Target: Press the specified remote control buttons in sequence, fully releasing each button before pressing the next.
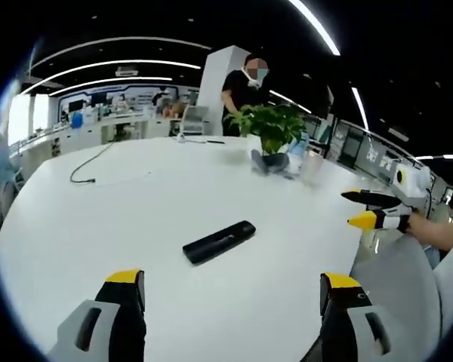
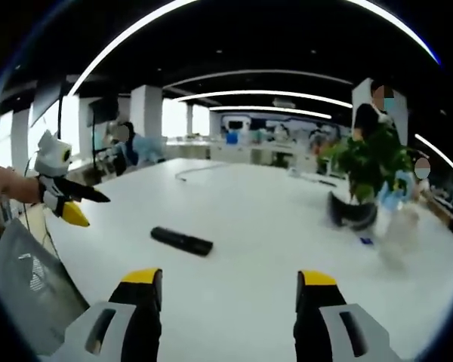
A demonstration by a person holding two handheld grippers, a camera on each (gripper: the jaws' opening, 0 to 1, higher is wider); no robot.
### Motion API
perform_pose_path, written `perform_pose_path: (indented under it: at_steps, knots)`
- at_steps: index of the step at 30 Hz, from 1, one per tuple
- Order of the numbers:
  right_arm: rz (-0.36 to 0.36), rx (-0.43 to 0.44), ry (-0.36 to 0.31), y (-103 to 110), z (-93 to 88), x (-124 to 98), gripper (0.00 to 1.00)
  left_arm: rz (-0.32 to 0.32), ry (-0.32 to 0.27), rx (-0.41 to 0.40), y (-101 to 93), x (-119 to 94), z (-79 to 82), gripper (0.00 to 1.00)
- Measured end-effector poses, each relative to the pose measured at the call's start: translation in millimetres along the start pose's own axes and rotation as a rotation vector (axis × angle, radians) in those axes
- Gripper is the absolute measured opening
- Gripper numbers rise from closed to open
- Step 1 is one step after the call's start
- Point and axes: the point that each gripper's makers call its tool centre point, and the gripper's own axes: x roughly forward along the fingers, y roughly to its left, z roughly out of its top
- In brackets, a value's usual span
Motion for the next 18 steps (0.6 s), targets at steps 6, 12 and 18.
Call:
perform_pose_path:
  at_steps: [6,12,18]
  knots:
    - [-0.002,0.007,-0.004,-1,0.2,0,0.70,-0.034,0.014,0.089,-4.5,17,15.5,0.98]
    - [0.000,-0.011,-0.001,0,0.1,0,0.70,-0.081,0.080,0.195,-7.4,35,17.7,0.97]
    - [-0.004,0.000,-0.004,-1,0.2,0,0.69,-0.135,0.143,0.239,-7.0,49,16.7,0.97]
